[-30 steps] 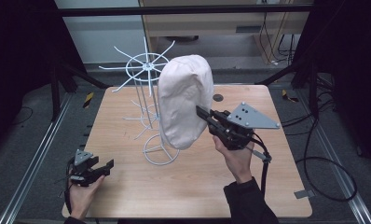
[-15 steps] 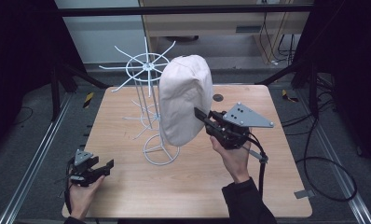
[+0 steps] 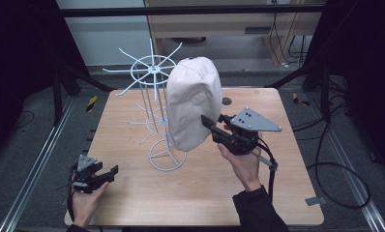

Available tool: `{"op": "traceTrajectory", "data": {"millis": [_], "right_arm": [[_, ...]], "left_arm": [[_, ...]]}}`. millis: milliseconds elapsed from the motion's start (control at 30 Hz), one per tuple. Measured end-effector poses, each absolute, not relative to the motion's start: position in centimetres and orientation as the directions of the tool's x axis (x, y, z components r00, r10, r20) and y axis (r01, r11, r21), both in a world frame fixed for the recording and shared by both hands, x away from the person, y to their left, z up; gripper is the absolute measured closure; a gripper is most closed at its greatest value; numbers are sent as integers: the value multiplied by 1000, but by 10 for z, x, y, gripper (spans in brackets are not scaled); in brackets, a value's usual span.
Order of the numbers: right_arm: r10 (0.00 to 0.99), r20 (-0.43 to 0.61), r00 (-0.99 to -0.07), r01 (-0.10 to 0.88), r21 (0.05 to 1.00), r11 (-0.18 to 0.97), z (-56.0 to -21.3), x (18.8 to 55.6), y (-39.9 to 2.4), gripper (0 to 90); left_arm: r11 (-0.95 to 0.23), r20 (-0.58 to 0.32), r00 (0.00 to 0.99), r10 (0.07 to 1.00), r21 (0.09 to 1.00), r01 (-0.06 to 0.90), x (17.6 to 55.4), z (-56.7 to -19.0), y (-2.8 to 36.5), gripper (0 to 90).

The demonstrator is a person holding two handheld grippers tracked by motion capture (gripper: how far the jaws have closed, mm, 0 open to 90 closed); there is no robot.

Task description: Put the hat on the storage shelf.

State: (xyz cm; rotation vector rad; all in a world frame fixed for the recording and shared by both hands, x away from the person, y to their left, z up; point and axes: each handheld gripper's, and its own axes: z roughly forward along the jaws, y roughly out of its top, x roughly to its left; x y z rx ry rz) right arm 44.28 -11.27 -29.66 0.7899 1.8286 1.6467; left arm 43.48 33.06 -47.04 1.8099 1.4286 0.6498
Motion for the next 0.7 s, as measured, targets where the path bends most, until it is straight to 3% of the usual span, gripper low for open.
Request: {"op": "traceTrajectory", "data": {"millis": [333, 700], "right_arm": [[771, 19, -637, 79, 996, 41, -307, 436, -128, 415], [794, 59, -605, 130, 991, 26, -329, 422, -163, 251]], "left_arm": [[-119, -48, 255, 966, 792, 598, 434, -470, 331, 330], [-119, -47, 255, 966, 792, 599, 435, -471, 330, 330]]}}
